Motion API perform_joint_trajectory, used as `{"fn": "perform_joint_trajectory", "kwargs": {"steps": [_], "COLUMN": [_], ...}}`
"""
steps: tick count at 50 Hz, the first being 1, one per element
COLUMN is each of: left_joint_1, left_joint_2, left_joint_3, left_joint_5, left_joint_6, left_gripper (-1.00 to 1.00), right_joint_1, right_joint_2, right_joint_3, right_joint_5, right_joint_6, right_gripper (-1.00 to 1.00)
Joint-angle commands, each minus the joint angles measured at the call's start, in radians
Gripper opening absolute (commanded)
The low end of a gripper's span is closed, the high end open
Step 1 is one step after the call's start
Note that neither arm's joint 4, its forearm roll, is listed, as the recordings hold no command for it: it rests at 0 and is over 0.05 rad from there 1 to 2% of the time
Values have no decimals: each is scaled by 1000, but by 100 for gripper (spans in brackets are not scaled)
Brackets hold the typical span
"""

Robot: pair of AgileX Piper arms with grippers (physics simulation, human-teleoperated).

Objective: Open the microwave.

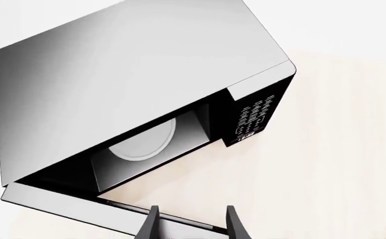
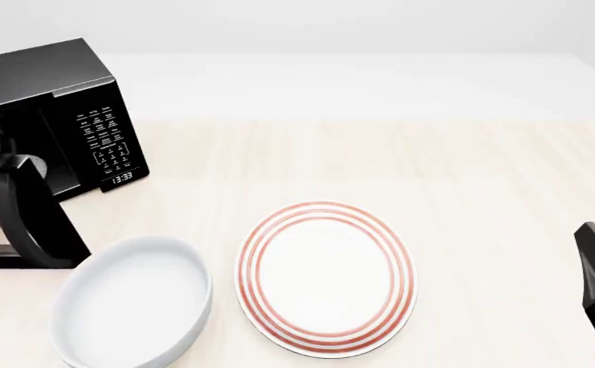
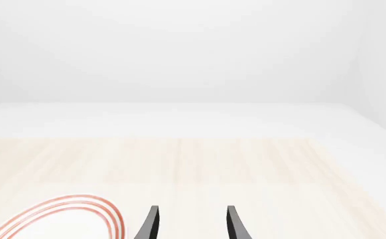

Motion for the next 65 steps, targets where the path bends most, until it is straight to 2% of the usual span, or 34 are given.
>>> {"fn": "perform_joint_trajectory", "kwargs": {"steps": [1, 37, 65], "left_joint_1": [4, 20, 67], "left_joint_2": [-10, -115, -238], "left_joint_3": [47, 136, 184], "left_joint_5": [12, 30, 104], "left_joint_6": [3, -8, -5], "left_gripper": [100, 100, 100], "right_joint_1": [0, 0, 0], "right_joint_2": [0, 0, 0], "right_joint_3": [0, 0, 0], "right_joint_5": [0, 0, 0], "right_joint_6": [0, 0, 0], "right_gripper": [100, 100, 100]}}
